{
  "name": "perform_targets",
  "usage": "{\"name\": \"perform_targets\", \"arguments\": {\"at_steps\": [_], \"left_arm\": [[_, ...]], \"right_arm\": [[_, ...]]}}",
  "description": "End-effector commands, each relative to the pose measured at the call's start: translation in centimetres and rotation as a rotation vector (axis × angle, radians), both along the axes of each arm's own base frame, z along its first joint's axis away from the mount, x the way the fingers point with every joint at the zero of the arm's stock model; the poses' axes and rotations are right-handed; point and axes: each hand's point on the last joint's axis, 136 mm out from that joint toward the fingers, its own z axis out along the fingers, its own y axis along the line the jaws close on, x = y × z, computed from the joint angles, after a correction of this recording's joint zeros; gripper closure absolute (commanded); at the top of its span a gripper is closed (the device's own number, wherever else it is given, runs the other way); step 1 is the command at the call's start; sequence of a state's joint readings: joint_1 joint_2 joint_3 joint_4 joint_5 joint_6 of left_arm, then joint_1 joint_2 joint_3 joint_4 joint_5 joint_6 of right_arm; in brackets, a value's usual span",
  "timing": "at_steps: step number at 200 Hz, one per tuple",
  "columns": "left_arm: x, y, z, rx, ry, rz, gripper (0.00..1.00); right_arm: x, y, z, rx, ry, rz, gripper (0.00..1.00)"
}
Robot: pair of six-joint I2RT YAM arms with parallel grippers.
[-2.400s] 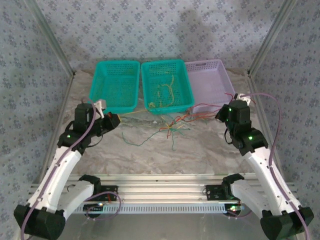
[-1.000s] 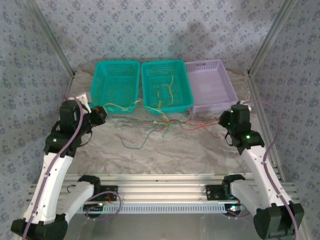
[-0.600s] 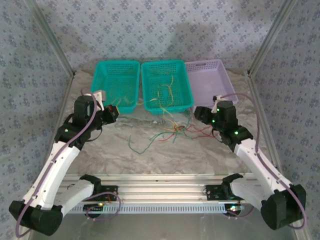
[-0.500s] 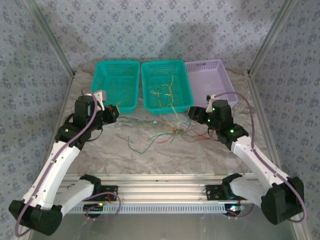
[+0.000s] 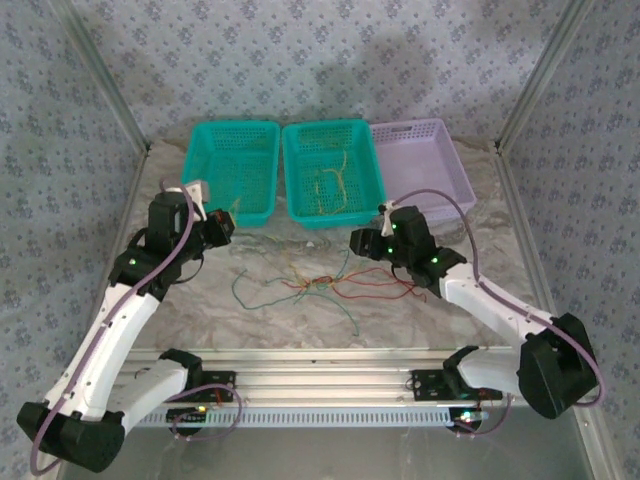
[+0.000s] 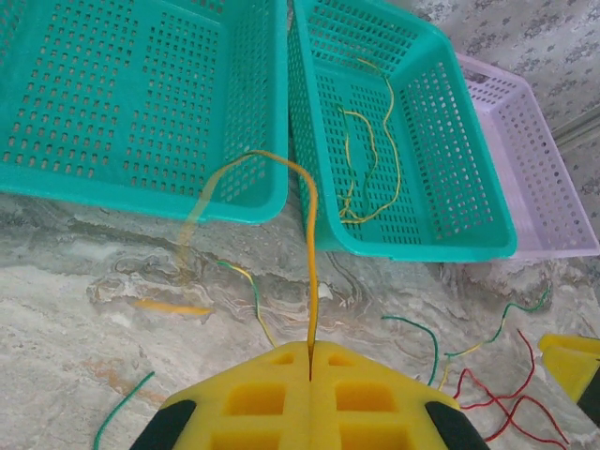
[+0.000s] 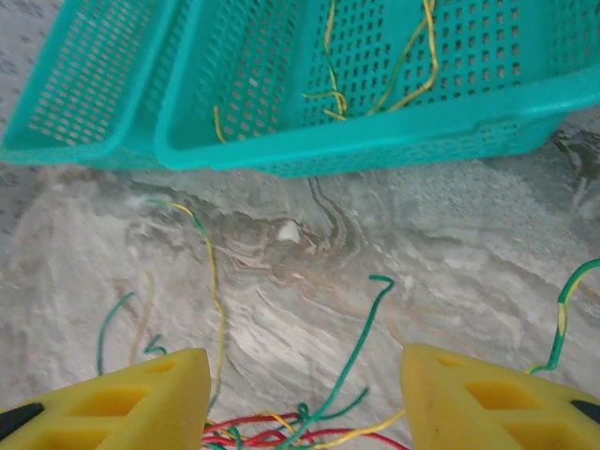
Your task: Untangle the cables
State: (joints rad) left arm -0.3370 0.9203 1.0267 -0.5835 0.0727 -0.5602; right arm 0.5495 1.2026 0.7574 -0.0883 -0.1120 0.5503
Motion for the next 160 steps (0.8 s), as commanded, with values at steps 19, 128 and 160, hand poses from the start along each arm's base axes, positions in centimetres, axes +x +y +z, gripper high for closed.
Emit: {"name": "perform_targets", "arguments": {"at_steps": [19, 128, 160], "left_arm": [[-1.5, 0.9, 5.8, -0.036, -0.141, 0.019, 1.0], [-3.1, -1.2, 12.0, -0.214, -0.247, -0.085, 1.0], [-3.5, -1.5, 13.8, -0.213, -0.304, -0.119, 1.0]], "right_arm": [[-0.5, -4.4, -3.4, -0.228, 0.072, -0.171, 0.44], [-0.1, 3.8, -2.1, -0.094, 0.007, 0.028, 0.42], [0.5, 4.5, -6.8, -0.066, 0.182, 0.007, 0.43]]}}
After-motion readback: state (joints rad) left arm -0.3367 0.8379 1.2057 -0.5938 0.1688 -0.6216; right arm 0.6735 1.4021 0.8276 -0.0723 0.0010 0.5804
